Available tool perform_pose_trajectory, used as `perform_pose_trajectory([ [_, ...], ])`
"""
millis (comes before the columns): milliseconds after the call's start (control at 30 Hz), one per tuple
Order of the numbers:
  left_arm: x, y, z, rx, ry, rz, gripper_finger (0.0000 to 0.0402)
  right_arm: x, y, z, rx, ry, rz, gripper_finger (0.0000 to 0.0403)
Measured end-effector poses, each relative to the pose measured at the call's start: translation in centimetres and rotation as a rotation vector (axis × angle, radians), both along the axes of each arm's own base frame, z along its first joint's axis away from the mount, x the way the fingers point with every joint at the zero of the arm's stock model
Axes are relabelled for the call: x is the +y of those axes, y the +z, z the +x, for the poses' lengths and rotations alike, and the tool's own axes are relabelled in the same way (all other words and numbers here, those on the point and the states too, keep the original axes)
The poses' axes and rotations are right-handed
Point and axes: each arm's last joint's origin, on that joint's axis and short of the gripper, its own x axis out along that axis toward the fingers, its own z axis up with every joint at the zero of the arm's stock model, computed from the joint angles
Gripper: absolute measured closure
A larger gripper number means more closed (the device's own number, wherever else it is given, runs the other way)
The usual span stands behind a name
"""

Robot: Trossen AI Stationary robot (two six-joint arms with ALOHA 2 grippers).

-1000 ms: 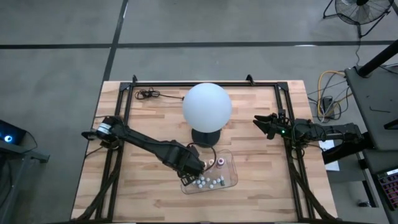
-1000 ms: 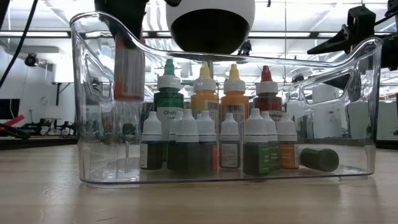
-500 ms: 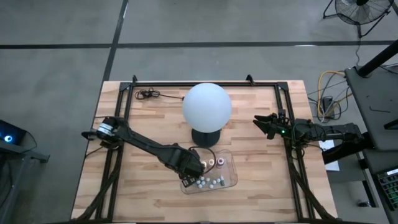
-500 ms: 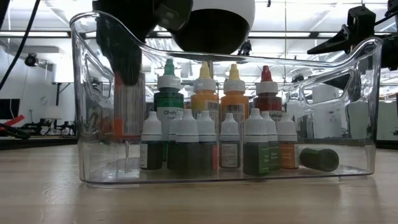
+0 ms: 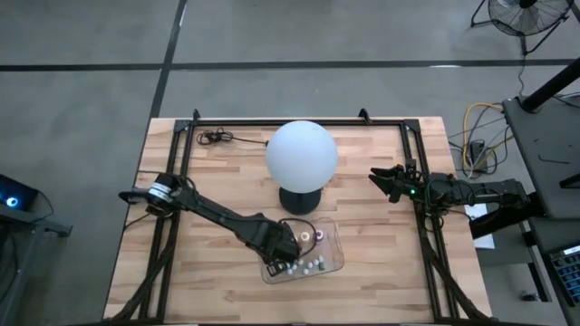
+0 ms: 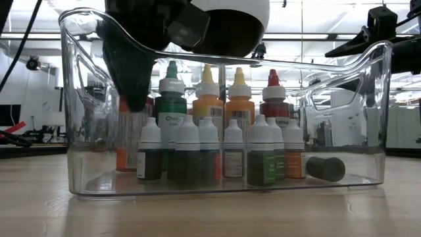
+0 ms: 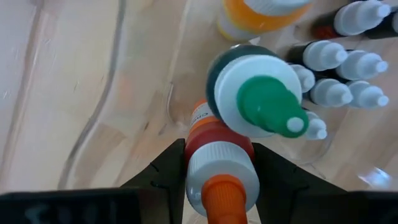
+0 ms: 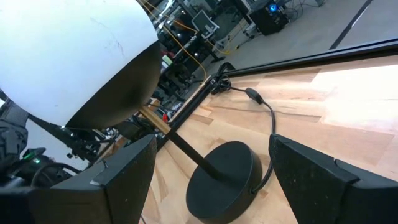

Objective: Pick & Place food coloring
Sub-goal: Put the big orange food coloring bottle into the transparent bin, then return to Home Position

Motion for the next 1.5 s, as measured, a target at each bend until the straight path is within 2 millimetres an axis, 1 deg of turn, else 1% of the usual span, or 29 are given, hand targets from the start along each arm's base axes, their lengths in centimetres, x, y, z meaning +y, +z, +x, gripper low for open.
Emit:
perform_pose_trajectory([
  [133,0.0,0.0,0.0,-0.006,-0.005,-0.001,0.0277,0.0,0.0,0.0,0.0,0.0,0.0,0.0101],
  [333,-0.1,0.0,0.0,-0.003,-0.006,-0.008,0.0216,0.0,0.0,0.0,0.0,0.0,0.0,0.0101],
  [500,-0.1,0.0,0.0,0.001,-0.008,-0.013,0.0182,0.0,0.0,0.0,0.0,0.0,0.0,0.0101],
  [633,0.1,0.5,-0.3,0.046,-0.024,-0.002,0.0152,0.0,0.0,0.0,0.0,0.0,0.0,0.0101],
  [767,0.1,1.4,-0.5,0.065,-0.054,0.006,0.011,0.0,0.0,0.0,0.0,0.0,0.0,0.0101],
  [933,0.2,3.2,-0.7,0.04,-0.068,0.0,0.0059,0.0,0.0,0.0,0.0,0.0,0.0,0.0101],
  [1067,0.2,5.2,-0.7,-0.021,-0.124,-0.024,0.0035,0.0,0.0,0.0,0.001,0.0,0.0,0.0101],
  [1200,0.2,8.2,-1.1,-0.106,-0.196,-0.055,0.0029,0.0,0.0,0.0,0.0,0.0,0.0,0.0101],
  [1300,0.6,10.3,-1.9,-0.164,-0.227,-0.072,0.0028,0.0,0.0,0.0,0.0,0.0,0.0,0.0101],
  [1500,2.9,12.9,-3.5,-0.232,-0.184,-0.085,0.0028,0.0,0.0,0.0,0.0,0.0,0.0,0.0101],
])
